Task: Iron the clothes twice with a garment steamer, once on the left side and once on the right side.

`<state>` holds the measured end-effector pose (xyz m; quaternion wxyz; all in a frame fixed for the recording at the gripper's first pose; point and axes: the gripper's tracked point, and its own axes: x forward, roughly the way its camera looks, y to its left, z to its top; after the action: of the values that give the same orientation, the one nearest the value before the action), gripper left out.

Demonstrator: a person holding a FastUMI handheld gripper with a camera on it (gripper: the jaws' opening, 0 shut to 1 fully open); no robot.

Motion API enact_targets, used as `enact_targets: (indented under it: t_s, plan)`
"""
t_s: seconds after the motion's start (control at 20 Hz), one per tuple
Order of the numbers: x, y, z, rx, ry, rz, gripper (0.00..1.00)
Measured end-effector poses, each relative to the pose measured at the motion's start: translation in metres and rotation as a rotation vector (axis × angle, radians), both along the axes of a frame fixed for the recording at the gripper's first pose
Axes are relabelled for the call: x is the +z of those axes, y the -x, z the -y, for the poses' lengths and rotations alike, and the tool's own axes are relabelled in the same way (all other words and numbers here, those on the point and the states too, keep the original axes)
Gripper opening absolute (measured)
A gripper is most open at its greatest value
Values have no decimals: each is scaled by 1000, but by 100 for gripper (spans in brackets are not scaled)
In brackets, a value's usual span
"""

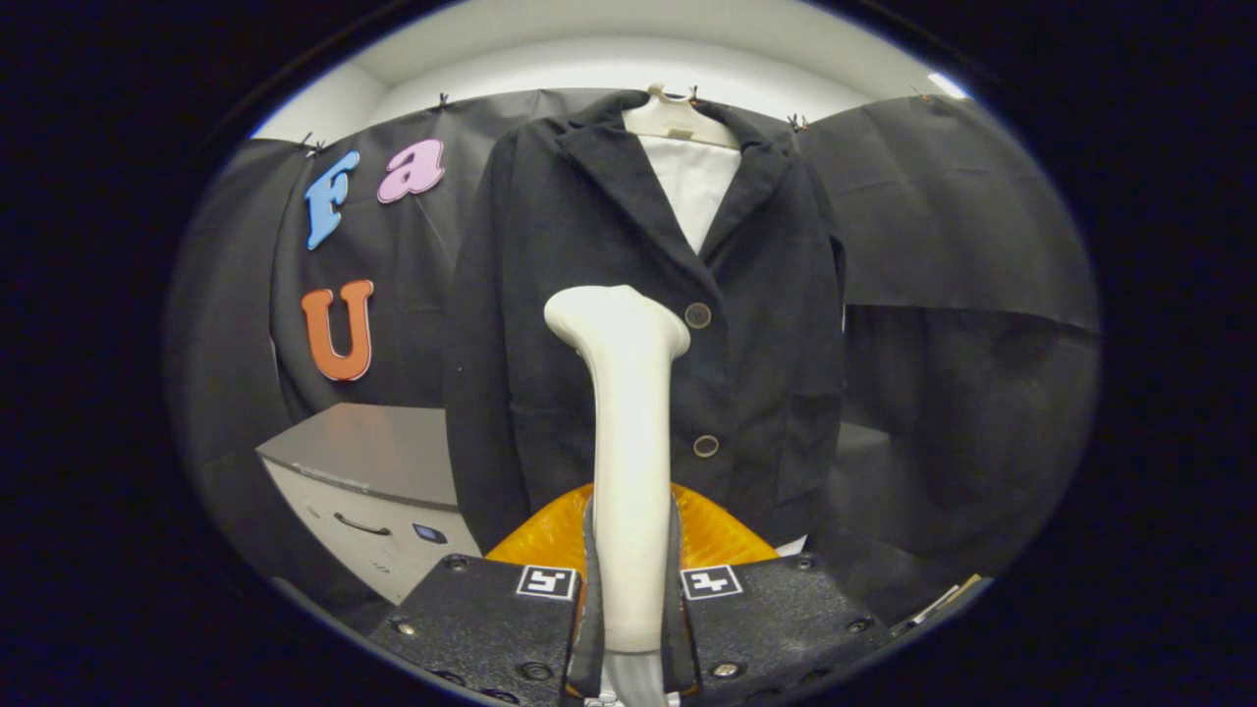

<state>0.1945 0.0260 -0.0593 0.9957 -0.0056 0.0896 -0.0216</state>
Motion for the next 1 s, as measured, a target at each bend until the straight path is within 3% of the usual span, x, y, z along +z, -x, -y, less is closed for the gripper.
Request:
enact_targets:
  t_s: [1.0]
  plan:
    - [-117,23,8,10,2,-149,26]
